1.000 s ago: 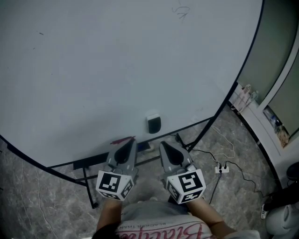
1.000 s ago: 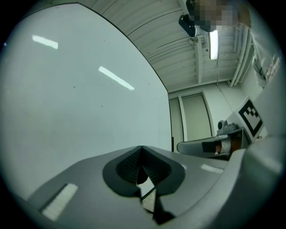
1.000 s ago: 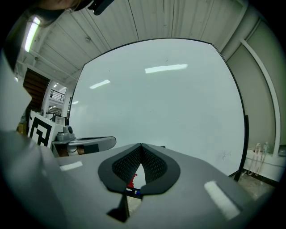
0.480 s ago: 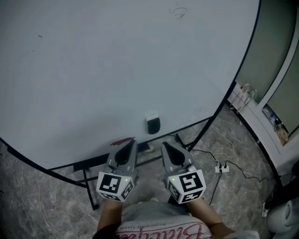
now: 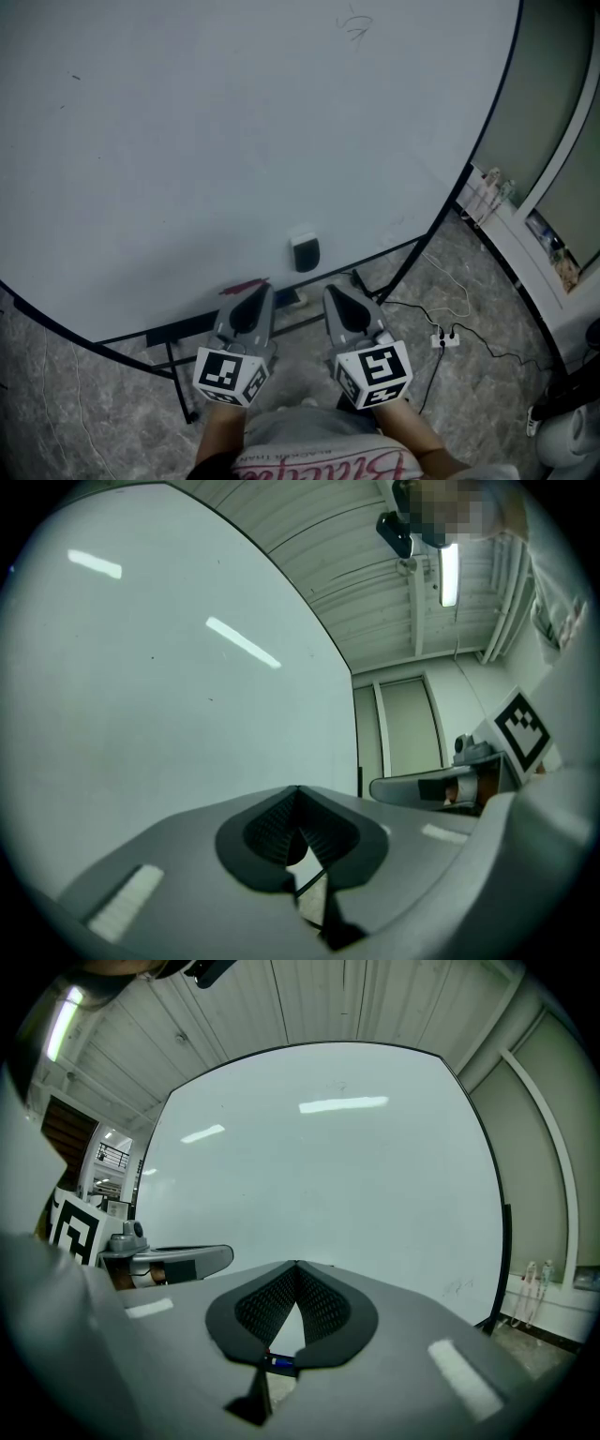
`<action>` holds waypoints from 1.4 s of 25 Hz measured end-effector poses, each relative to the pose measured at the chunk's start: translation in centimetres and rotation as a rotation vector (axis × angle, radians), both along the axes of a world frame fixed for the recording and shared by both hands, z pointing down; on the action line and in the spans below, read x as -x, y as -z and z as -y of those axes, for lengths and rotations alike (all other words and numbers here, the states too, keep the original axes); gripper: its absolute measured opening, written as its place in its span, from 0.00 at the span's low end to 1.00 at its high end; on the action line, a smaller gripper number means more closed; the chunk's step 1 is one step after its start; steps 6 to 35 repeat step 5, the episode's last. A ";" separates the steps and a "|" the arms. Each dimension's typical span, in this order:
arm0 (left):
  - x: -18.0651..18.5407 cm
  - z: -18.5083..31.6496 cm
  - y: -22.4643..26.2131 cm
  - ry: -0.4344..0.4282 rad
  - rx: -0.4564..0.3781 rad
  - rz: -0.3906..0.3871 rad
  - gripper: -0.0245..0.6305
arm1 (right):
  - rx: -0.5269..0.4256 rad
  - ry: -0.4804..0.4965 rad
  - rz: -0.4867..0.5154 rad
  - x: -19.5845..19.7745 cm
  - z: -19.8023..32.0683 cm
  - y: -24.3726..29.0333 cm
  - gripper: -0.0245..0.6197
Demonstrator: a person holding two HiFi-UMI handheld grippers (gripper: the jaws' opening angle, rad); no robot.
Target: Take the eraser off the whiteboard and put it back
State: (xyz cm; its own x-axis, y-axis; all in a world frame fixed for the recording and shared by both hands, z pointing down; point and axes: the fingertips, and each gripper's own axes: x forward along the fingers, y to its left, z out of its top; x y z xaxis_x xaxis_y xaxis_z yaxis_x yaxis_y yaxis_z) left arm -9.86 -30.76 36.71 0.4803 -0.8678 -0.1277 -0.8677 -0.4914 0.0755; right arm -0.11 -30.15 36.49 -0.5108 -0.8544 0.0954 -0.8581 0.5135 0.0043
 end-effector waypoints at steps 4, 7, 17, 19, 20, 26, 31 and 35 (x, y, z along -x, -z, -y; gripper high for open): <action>-0.1 0.2 0.1 0.000 -0.001 0.003 0.04 | 0.005 -0.006 0.005 -0.1 0.3 0.0 0.04; -0.1 0.2 0.1 0.001 -0.002 0.004 0.04 | 0.006 -0.007 0.006 -0.1 0.4 0.0 0.04; -0.1 0.2 0.1 0.001 -0.002 0.004 0.04 | 0.006 -0.007 0.006 -0.1 0.4 0.0 0.04; -0.1 0.2 0.1 0.001 -0.002 0.004 0.04 | 0.006 -0.007 0.006 -0.1 0.4 0.0 0.04; -0.1 0.2 0.1 0.001 -0.002 0.004 0.04 | 0.006 -0.007 0.006 -0.1 0.4 0.0 0.04; -0.1 0.2 0.1 0.001 -0.002 0.004 0.04 | 0.006 -0.007 0.006 -0.1 0.4 0.0 0.04; -0.1 0.2 0.1 0.001 -0.002 0.004 0.04 | 0.006 -0.007 0.006 -0.1 0.4 0.0 0.04; -0.1 0.2 0.1 0.001 -0.002 0.004 0.04 | 0.006 -0.007 0.006 -0.1 0.4 0.0 0.04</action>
